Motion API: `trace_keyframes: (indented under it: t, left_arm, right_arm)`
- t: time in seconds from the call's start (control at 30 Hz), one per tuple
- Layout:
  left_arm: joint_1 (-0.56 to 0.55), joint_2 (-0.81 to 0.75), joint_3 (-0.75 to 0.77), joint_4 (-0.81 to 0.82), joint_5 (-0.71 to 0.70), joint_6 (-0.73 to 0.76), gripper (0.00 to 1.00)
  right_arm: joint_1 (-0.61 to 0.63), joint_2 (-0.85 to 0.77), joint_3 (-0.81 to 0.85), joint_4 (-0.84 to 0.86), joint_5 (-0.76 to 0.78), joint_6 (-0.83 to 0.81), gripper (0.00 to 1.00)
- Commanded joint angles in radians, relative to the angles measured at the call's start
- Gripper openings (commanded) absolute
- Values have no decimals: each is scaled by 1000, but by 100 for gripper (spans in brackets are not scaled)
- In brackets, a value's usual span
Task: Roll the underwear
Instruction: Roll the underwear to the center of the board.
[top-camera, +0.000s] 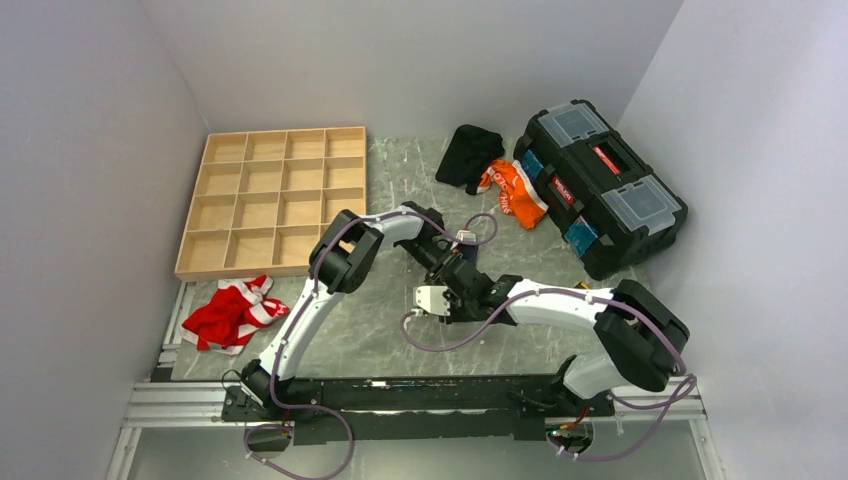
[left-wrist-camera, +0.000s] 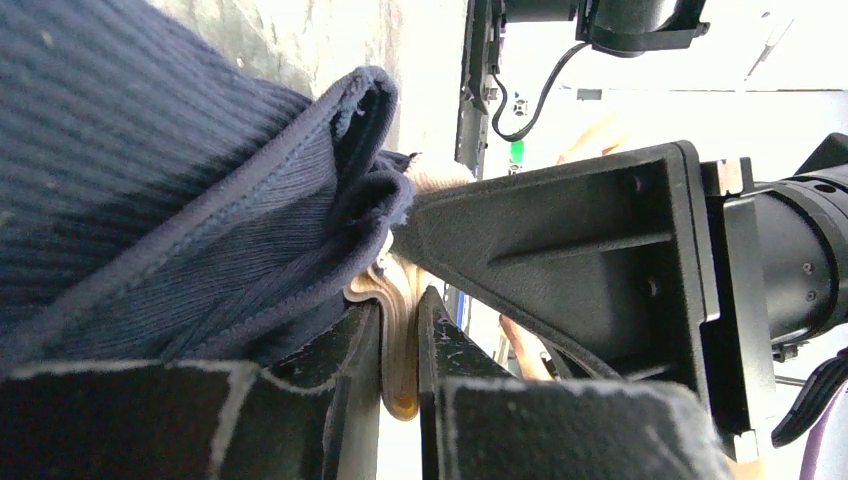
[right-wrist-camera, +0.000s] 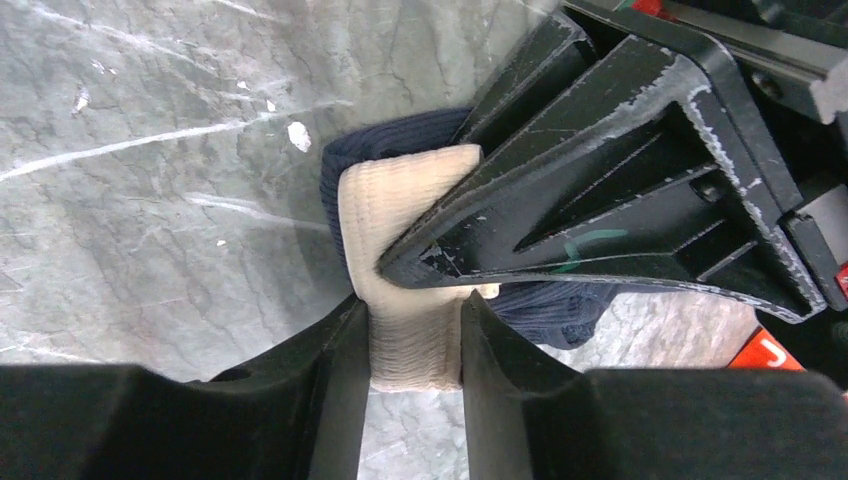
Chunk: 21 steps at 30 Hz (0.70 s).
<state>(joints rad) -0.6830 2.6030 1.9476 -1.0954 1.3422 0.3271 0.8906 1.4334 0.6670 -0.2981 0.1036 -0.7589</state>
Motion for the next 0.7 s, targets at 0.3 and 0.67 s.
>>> trace_keyframes:
  t: [0.3, 0.67]
  left_arm:
    - [-1, 20, 31, -14, -149, 69, 23]
    - [61, -98, -13, -3, -262, 81, 58]
  right_arm:
    - [-5, 81, 73, -180, -174, 15, 0]
    - [-21, 90, 140, -356, -339, 79, 0]
